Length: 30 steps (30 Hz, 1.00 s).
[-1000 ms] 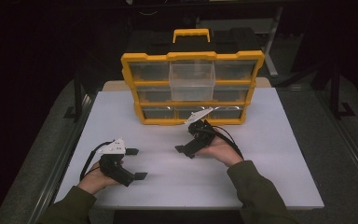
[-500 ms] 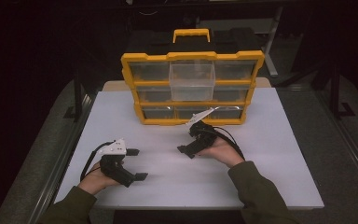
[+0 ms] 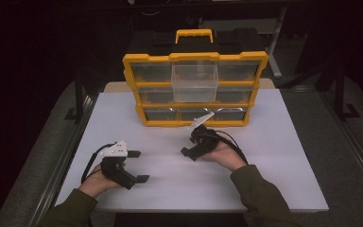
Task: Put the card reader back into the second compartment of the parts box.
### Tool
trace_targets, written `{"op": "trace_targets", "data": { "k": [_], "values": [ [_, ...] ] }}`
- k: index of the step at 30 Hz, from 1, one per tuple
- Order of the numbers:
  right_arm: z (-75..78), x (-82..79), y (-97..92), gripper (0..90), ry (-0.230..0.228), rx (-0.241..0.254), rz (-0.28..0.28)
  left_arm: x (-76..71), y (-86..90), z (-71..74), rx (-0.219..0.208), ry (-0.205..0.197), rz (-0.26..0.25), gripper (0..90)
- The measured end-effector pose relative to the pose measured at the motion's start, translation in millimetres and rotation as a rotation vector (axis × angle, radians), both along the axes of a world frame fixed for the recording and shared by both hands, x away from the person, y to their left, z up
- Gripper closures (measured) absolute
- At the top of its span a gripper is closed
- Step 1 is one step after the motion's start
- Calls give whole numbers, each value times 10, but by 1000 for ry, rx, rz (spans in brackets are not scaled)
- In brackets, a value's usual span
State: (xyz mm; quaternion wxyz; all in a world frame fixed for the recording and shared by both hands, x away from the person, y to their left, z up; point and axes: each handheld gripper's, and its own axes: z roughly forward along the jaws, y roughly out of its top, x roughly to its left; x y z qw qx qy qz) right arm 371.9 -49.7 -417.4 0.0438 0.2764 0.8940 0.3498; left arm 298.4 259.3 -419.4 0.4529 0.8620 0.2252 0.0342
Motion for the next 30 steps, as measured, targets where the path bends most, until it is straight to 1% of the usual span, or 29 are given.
{"op": "trace_targets", "data": {
  "k": [7, 11, 14, 16, 19, 22, 26, 30],
  "values": [
    [-32, -10, 0, 432, 21, -4, 12, 1, 1, 1, -1, 0, 1, 0],
    [-59, -9, 10, 480, 31, -17, 18, 0, 0, 1, -1, 0, 1, 0],
    [-88, -14, 30, 505, 29, -36, 19, 0, 0, 1, -1, -1, 0, 0],
    [-107, -14, 42, 537, 22, -46, 13, -2, -2, 0, 1, 0, -1, 0],
    [-127, -15, 58, 562, 29, -63, 10, -1, -2, -1, -1, 1, -1, 0],
    [-145, -13, 62, 596, 26, -66, 13, -1, -3, -1, -3, 2, 0, 0],
    [-167, -15, 62, 638, 30, -83, 11, -3, -6, -2, 1, 3, -2, 0],
    [-175, -15, 61, 676, 21, -91, 12, -2, -3, -2, -2, 3, 0, 0]
  ]
}}
